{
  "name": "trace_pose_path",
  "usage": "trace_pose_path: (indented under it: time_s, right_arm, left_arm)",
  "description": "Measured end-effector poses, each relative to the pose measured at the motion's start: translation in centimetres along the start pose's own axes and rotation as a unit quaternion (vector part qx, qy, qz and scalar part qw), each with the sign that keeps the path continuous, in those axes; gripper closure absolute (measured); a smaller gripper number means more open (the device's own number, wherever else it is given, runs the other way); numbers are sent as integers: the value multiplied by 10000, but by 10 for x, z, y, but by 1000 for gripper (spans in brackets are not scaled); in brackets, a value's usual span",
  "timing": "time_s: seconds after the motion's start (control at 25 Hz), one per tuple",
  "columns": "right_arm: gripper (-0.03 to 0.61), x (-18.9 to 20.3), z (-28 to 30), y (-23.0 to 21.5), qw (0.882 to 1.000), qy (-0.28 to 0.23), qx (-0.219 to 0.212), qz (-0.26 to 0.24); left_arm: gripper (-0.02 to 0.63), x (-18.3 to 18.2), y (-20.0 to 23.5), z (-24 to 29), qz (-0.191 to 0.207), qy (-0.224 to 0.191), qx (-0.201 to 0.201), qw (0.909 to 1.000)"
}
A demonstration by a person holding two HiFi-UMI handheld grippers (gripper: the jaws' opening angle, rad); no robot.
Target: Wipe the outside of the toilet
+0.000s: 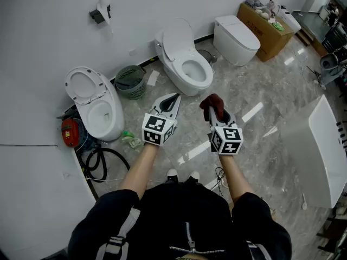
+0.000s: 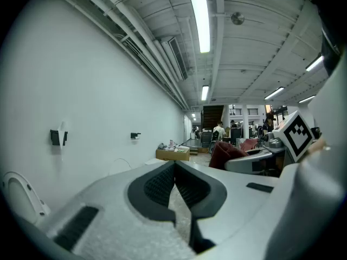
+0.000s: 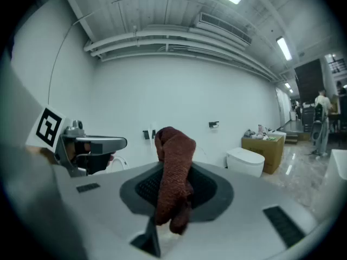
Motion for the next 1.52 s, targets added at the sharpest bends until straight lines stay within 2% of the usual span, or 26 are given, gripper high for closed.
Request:
trace_pose_path:
  time_s: [0.36,0.8,1.16,1.52]
  right_arm:
    - [492,5,12,19,9999,-85,72,-65]
    - [492,24,42,31,9998,153,130,19]
    - [492,20,95,-13,9997,225,29,83]
    - [492,-1,169,-75,9986,312,-417,29]
  left_arm:
    - [606,12,25,-6,-34,34,79,10000]
    - [606,31,57,9,-175,176,172,9995]
    - [606,38,75,71,-212,351,94,9991]
    - [606,26,100,149,-209,456,-280,9983]
Point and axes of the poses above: the fingertips, and each gripper's own axes: z forward along the fingers, y to its left, x out of its underside, the point moved 8 cm from there along -z, backward along the fingers, and after that the axes turned 2 degrees about -x, right-handed, at the moved point
